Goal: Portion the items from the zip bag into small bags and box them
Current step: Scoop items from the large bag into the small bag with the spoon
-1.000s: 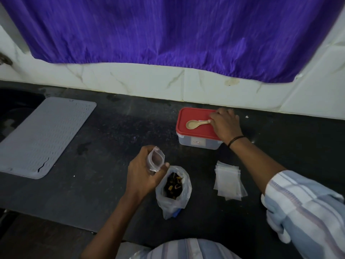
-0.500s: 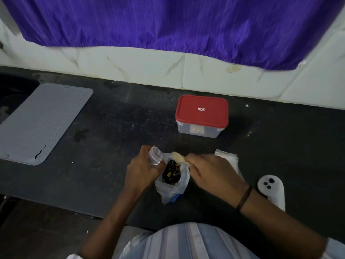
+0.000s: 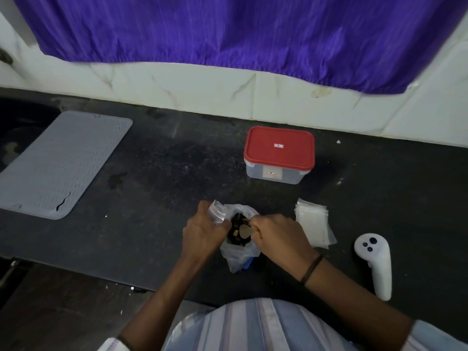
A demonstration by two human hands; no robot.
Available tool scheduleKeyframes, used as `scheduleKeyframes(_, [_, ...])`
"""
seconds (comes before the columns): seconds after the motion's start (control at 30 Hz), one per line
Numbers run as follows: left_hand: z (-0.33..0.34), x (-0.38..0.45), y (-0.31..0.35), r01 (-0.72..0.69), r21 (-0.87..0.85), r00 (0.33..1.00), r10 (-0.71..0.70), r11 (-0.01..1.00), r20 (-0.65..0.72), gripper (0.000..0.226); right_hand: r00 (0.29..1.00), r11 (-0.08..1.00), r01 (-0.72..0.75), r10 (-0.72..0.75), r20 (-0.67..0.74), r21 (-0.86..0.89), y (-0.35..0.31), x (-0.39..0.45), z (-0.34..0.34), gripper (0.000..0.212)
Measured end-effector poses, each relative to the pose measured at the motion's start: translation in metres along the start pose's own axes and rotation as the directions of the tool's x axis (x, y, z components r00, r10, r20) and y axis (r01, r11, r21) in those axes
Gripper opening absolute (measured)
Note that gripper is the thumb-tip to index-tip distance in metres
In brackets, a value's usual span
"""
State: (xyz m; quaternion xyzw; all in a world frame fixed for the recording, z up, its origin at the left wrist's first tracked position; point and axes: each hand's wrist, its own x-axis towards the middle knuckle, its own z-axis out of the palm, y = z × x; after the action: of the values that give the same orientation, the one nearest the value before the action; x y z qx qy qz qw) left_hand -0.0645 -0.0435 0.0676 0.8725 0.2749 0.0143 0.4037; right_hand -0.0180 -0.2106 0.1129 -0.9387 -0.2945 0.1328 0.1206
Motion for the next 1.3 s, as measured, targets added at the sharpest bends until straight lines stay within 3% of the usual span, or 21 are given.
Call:
scheduleKeyframes(0.2, [0.005, -0.001, -0.001, 0.057, -0.201, 0.995, -0.038, 0.978, 0.095, 0.021, 1.000, 0.999, -0.015, 0.014, -0.017, -0.040, -0.001, 0.001, 0.023, 0.018])
scheduleKeyframes(0.43, [0.005, 0.000, -0.002, 0.057, -0.307, 0.988, -0.009, 0.950, 0.157, 0.019, 0.994, 0.965, -0.109, 0.103, 0.039, 0.238, 0.013, 0.001, 0.041, 0.020])
scheduleKeyframes(0.63, [0.001, 0.003, -0.007, 0.082, -0.448, 0.980, 0.010, 0.890, 0.197, 0.037, 0.991, 0.924, -0.124, 0.132, 0.002, 0.361, 0.021, -0.004, 0.051, 0.022])
scheduleKeyframes(0.83, [-0.001, 0.007, -0.009, 0.061, -0.394, 0.988, 0.000, 0.917, 0.152, 0.029, 0.983, 0.840, -0.122, 0.175, -0.051, 0.529, 0.023, -0.010, 0.061, 0.022])
scheduleKeyframes(0.97, [-0.005, 0.009, -0.014, -0.008, -0.365, 0.990, 0.057, 0.931, 0.125, 0.026, 0.970, 0.776, -0.143, 0.235, -0.070, 0.615, 0.026, -0.021, 0.055, 0.019])
scheduleKeyframes(1.07, [-0.013, 0.007, -0.014, -0.127, -0.373, 0.990, 0.139, 0.919, 0.006, 0.027, 0.952, 0.696, -0.160, 0.296, -0.077, 0.700, 0.031, -0.034, 0.046, 0.020])
scheduleKeyframes(1.17, [-0.017, 0.005, -0.012, -0.299, -0.324, 0.954, 0.288, 0.898, -0.083, 0.028, 0.940, 0.636, -0.139, 0.325, -0.100, 0.759, 0.028, -0.046, 0.028, 0.022])
scheduleKeyframes(1.3, [-0.017, 0.001, -0.006, -0.450, -0.194, 0.893, 0.437, 0.872, -0.105, 0.034, 0.939, 0.545, -0.027, 0.302, -0.167, 0.838, 0.016, -0.053, -0.008, 0.024])
